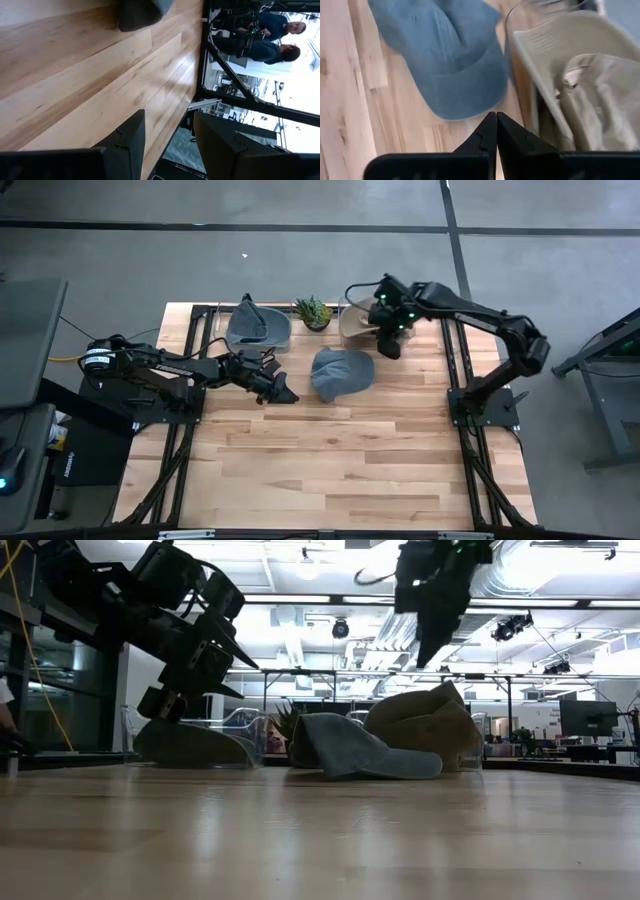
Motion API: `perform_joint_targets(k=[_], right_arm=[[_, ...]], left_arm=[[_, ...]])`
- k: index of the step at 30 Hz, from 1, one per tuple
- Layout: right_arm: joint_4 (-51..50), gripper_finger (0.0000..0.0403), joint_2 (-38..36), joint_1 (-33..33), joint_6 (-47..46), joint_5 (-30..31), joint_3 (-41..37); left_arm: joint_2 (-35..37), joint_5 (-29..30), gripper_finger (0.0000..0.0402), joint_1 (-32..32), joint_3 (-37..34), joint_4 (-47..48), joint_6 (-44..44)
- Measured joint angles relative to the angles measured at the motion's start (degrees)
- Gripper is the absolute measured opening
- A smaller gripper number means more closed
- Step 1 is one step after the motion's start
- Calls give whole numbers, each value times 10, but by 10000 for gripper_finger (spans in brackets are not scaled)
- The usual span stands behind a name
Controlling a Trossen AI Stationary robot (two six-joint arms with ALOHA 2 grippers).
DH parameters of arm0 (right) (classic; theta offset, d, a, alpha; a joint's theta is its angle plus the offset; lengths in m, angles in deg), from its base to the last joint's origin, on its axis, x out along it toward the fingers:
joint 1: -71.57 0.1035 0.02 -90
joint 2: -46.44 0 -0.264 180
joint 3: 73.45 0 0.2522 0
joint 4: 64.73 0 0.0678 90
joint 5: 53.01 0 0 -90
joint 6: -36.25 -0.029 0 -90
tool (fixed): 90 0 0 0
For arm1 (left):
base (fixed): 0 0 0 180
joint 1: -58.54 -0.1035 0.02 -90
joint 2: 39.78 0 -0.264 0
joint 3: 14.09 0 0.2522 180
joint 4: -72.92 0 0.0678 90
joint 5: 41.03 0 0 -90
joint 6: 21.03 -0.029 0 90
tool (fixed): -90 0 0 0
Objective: Pick & Place hat
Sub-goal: Put the brown cap into the right transparent bin
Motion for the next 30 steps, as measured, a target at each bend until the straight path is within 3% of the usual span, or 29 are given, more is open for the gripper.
perform_joint_targets(k=[4,14,30], right_arm=[[32,1,33,5,-7,40,0],[94,0,48,4,-12,69,-1],[131,0,47,-10,-178,110,-94]], left_arm=[[0,0,147,0,0,0,0],[0,0,147,0,0,0,9],[0,0,147,0,0,0,9]])
